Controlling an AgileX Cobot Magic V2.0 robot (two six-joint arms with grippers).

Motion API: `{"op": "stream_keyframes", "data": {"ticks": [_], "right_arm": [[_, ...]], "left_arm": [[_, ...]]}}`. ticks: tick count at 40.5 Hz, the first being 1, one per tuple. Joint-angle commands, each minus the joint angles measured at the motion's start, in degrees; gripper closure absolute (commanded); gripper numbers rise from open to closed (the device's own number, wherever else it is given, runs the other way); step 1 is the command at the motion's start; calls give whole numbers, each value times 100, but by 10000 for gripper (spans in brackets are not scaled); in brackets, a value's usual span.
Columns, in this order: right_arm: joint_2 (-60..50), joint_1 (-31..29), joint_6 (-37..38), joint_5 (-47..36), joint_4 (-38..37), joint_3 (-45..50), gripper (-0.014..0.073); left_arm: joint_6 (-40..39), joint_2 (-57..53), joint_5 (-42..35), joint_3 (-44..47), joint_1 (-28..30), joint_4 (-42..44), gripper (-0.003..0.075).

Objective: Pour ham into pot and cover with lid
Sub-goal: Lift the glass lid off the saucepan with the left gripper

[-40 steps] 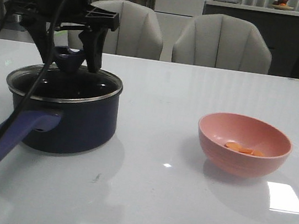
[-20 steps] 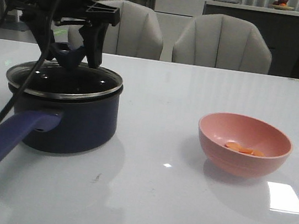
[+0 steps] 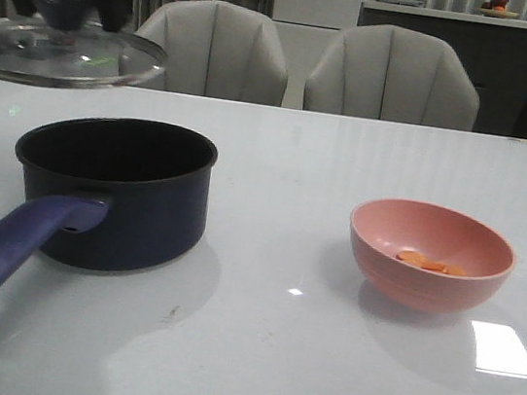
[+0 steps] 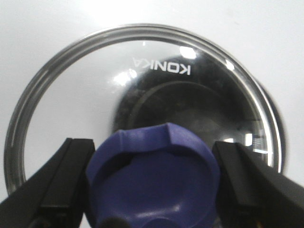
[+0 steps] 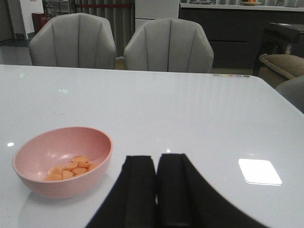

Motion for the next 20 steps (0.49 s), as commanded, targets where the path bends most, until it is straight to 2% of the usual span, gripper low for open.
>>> {"op": "stream_keyframes", "data": {"ticks": [1,12,20], "right_arm": [[-109,-31,-4,-460,-58,-26,447],[-109,-31,-4,-460,-58,-26,447],[-109,-31,-4,-460,-58,-26,447]], "left_arm": [[-72,-672,-215,48,305,345,387],[143,-1574,-920,1431,1695,228,387],[746,-1782,-1803,2461,2785,-865,387]]}}
